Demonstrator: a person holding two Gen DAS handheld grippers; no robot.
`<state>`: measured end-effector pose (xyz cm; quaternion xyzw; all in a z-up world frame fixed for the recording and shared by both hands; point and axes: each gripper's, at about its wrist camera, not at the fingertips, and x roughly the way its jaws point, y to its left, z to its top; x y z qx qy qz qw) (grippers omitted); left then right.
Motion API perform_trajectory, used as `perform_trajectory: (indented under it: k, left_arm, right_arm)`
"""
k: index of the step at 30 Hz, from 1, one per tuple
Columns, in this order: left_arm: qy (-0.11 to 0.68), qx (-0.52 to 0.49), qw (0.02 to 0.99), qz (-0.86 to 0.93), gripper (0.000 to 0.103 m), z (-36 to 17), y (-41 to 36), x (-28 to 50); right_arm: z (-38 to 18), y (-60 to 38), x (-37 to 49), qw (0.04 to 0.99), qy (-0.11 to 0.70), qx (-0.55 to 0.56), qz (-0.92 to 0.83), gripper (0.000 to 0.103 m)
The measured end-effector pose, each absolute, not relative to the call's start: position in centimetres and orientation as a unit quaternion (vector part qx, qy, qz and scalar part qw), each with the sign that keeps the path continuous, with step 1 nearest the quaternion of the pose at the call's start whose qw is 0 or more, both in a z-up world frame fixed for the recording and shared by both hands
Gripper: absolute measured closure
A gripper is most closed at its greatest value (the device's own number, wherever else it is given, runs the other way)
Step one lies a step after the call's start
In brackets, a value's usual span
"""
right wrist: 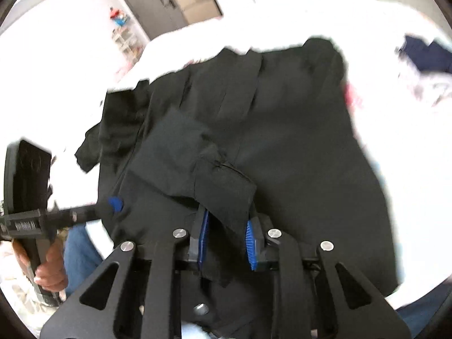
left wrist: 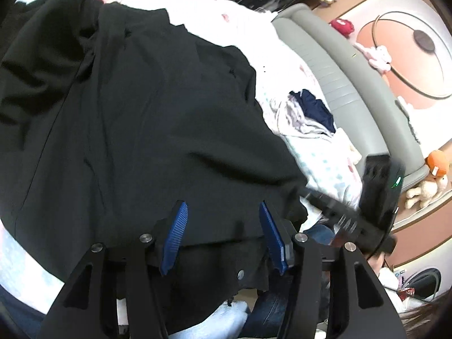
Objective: Fold clothes
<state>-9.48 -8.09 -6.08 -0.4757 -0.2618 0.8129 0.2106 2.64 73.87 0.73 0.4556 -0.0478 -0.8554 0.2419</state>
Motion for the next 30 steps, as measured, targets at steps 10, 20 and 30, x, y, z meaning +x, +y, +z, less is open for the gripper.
perform_trajectory:
  k: [10, 20, 30]
  left_arm:
    - [-0.209, -0.522, 0.165, 0.810, 0.047, -8.4, -7.0, -11.0]
    - [-0.136, -0.575, 0.191, 0.784, 0.049, -12.0, -1.2, -15.3]
    - [-0.205, -0.510, 0.226, 0.804, 0.045, -8.9, -7.4, -17.0]
  right_arm:
    - [-2.7, 75.4, -0.4, 0.126, 0.030, 0.499, -0.857, 0.064]
    - [-4.1, 78.7, 3.2, 0.161, 0.023, 0.496, -0.853, 0.065]
    - [1.7, 87.4, -1.8, 0.173, 0.012, 0.474, -0.863, 0.046]
